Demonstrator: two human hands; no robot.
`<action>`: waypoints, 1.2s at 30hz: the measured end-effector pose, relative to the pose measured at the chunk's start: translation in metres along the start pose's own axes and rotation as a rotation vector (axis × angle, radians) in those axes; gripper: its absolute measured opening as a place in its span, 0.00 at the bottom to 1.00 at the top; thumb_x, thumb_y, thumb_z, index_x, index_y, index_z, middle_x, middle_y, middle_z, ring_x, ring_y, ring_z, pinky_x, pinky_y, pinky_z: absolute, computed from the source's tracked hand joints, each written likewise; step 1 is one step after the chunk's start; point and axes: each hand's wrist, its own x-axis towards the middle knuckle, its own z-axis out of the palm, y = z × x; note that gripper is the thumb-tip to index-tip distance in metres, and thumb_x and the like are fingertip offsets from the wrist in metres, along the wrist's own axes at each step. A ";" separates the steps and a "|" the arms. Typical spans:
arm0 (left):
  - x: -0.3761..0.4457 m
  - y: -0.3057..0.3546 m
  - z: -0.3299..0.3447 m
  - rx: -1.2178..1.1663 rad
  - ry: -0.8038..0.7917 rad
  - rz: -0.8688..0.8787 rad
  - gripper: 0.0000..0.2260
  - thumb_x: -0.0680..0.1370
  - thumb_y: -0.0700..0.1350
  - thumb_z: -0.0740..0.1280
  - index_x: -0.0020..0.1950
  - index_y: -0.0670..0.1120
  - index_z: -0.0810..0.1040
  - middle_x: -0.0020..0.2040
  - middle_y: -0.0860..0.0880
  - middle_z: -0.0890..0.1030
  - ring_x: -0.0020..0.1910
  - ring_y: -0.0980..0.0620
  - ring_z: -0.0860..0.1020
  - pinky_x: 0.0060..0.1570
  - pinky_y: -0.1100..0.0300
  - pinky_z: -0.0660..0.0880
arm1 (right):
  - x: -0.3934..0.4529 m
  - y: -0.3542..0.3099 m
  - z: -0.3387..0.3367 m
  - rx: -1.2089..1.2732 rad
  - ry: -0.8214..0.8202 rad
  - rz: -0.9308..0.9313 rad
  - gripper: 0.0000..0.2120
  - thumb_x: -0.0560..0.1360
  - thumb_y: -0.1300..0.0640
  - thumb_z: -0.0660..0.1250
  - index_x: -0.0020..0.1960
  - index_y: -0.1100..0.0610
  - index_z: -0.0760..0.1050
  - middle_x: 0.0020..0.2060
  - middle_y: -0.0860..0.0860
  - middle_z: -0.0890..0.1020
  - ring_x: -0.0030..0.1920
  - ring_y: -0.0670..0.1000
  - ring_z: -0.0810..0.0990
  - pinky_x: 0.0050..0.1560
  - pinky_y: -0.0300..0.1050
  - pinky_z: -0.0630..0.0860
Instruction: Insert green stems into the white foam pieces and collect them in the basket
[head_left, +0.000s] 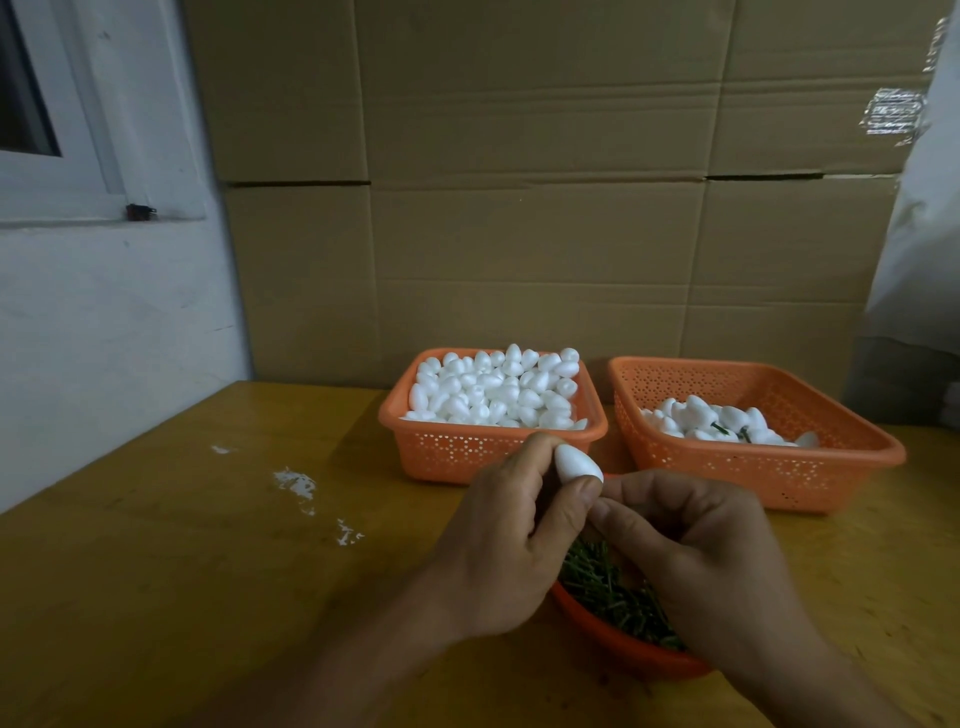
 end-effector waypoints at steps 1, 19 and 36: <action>0.000 0.000 0.001 -0.025 0.003 -0.014 0.13 0.81 0.56 0.60 0.48 0.46 0.74 0.36 0.50 0.76 0.33 0.56 0.72 0.33 0.55 0.71 | 0.000 0.000 0.000 0.007 -0.004 0.003 0.08 0.67 0.47 0.71 0.42 0.48 0.85 0.28 0.52 0.83 0.25 0.45 0.75 0.27 0.37 0.72; -0.008 -0.022 0.013 0.024 0.012 -0.121 0.20 0.77 0.63 0.65 0.67 0.60 0.71 0.40 0.52 0.77 0.40 0.53 0.78 0.39 0.55 0.75 | 0.027 0.013 -0.020 -0.060 0.205 0.125 0.03 0.74 0.57 0.73 0.42 0.53 0.85 0.34 0.49 0.86 0.28 0.39 0.79 0.29 0.31 0.72; -0.011 -0.030 0.014 0.228 0.019 -0.055 0.15 0.80 0.64 0.60 0.55 0.56 0.78 0.40 0.65 0.76 0.43 0.59 0.78 0.40 0.60 0.72 | 0.120 0.075 -0.106 -0.972 0.491 0.479 0.18 0.76 0.45 0.67 0.33 0.55 0.79 0.43 0.58 0.77 0.67 0.62 0.67 0.62 0.57 0.66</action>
